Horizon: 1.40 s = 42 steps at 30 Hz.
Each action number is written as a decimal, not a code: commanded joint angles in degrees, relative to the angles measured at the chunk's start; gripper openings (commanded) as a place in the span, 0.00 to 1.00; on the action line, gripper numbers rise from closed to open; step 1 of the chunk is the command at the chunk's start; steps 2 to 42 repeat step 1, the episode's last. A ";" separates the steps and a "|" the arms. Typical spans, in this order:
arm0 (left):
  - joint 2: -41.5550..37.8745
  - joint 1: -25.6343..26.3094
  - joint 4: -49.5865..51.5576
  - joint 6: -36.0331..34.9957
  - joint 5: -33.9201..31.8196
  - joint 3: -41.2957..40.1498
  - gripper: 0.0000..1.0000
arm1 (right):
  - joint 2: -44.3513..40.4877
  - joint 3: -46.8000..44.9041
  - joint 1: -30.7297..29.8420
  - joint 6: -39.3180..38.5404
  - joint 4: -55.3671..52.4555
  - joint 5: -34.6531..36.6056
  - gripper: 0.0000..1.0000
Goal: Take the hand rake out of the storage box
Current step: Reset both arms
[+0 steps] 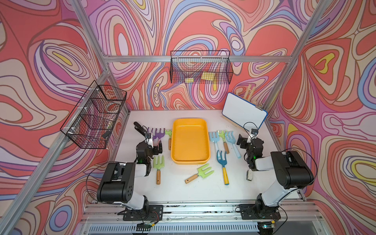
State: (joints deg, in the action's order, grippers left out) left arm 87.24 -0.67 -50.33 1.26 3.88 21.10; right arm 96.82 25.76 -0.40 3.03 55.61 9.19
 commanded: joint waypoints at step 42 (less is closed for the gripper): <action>0.73 0.23 0.06 -0.82 -0.51 0.42 0.99 | 0.30 0.65 0.05 -0.44 -0.43 -0.66 0.98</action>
